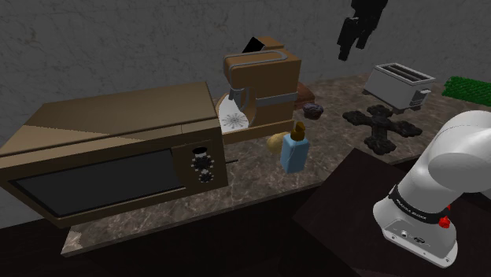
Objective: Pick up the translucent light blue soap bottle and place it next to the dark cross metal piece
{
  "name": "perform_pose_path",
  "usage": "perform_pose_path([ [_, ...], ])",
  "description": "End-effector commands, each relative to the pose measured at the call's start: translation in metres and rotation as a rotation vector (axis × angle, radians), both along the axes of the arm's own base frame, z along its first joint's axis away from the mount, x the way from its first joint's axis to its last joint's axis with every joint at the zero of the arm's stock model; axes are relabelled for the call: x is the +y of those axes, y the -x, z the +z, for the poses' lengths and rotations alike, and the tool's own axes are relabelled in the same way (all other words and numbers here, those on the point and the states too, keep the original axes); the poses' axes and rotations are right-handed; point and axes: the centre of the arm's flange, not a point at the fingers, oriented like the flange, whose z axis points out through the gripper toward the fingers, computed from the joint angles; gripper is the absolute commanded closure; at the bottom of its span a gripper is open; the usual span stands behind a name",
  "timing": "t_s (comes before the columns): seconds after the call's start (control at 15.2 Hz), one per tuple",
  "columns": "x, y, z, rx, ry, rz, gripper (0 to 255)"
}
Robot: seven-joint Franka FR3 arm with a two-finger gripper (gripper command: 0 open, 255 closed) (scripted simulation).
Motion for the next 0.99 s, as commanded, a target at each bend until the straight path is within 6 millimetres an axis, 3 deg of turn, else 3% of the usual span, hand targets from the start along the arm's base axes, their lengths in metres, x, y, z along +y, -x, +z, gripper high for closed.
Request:
perform_pose_path([
  [0.0, 0.0, 0.0, 0.0, 0.0, 0.0, 0.0, 0],
  [0.92, 0.014, -0.07, -0.17, 0.037, -0.075, 0.023, 0],
])
